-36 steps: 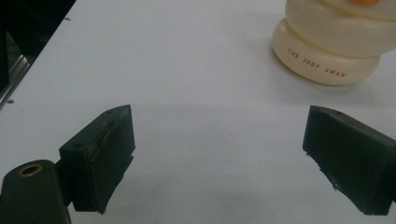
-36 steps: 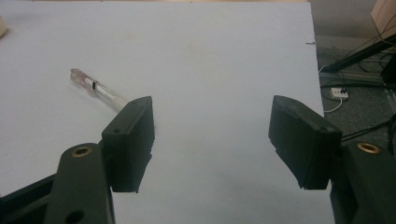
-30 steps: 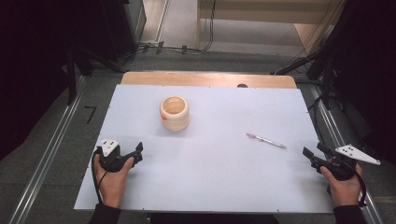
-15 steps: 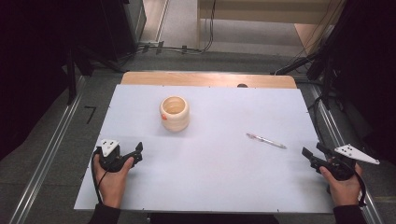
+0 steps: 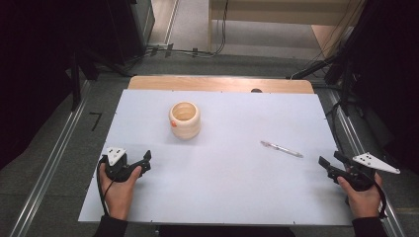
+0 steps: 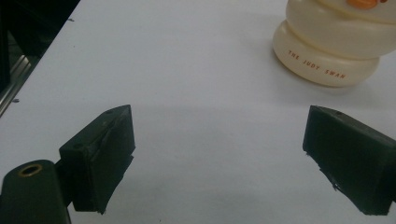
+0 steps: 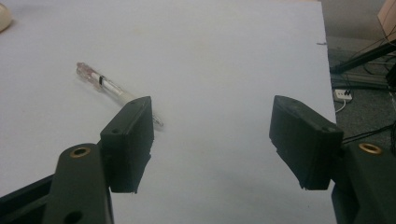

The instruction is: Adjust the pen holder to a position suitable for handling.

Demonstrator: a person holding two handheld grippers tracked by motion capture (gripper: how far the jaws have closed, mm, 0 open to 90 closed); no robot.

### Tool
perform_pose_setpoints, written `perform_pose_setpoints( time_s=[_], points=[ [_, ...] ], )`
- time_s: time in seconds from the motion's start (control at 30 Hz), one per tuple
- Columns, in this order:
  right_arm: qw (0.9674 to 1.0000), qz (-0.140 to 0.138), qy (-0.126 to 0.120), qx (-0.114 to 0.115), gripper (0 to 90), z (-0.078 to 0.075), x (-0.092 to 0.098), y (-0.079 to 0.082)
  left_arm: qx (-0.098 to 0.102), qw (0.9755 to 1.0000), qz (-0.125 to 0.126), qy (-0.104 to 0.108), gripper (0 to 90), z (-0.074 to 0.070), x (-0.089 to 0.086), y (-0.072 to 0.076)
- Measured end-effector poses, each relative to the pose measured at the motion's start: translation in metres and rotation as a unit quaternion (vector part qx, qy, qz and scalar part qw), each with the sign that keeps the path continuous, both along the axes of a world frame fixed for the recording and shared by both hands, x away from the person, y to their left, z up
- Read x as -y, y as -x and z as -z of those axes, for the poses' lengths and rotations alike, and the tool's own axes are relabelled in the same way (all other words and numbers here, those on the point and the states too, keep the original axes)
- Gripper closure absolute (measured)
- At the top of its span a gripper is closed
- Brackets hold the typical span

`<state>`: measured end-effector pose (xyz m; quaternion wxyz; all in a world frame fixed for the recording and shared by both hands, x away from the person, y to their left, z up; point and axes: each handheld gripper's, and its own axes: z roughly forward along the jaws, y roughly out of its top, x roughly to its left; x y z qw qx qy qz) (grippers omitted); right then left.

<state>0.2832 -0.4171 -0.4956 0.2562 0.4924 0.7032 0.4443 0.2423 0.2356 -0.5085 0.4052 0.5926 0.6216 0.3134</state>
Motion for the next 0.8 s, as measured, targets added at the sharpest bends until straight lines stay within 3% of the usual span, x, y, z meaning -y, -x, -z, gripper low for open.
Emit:
perform_pose_setpoints(
  time_s=[0.8],
  points=[
    [1.0, -0.006, 0.003, -0.002, 29.2, 0.0007, -0.0021, -0.0006, -0.001, 1.0, 0.0, 0.0, 9.7, 0.0002, 0.0, -0.0003]
  ],
)
